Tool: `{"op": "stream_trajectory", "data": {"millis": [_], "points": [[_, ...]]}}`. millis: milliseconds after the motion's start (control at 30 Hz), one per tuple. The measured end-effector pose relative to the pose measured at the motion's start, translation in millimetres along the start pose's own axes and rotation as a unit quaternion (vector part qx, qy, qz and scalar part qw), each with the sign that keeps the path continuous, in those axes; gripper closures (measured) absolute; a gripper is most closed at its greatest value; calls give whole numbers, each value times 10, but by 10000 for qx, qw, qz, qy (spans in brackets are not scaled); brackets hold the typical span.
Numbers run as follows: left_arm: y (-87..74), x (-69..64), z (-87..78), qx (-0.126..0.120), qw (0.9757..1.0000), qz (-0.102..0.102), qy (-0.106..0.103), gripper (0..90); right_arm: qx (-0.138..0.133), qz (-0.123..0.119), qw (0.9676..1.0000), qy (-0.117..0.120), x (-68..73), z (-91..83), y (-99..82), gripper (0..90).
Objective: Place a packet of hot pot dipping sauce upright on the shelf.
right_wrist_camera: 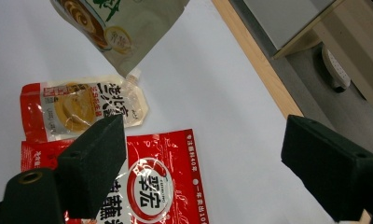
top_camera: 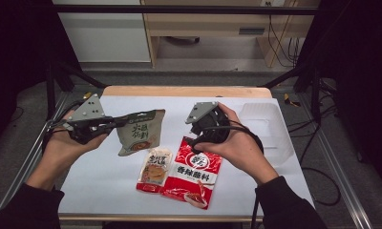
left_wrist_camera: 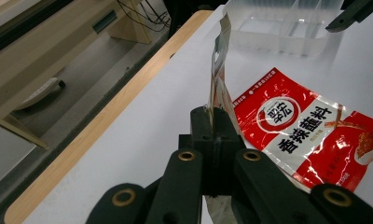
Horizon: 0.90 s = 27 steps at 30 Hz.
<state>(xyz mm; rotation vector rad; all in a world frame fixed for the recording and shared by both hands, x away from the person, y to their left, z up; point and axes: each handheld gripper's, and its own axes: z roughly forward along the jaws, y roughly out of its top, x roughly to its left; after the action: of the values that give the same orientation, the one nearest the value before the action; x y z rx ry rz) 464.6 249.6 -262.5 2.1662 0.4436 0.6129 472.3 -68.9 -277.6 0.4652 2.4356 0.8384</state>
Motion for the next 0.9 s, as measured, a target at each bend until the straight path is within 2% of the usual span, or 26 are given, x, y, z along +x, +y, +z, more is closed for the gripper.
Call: {"op": "stream_trajectory", "data": {"millis": [267,467,633,900], "points": [[43,-43,42,-32,10000,20,-47,900,91,-179,9998,90,-14,-47,110,112],[68,-52,88,52,9999,83,-98,900,165,-308,9991,226,-47,-59,183,109],[121,-71,117,46,9998,123,-140,900,287,-498,9978,315,-28,-47,231,112],[245,-139,200,-3,9993,248,-274,900,331,-537,9976,299,-27,-28,217,132]]}}
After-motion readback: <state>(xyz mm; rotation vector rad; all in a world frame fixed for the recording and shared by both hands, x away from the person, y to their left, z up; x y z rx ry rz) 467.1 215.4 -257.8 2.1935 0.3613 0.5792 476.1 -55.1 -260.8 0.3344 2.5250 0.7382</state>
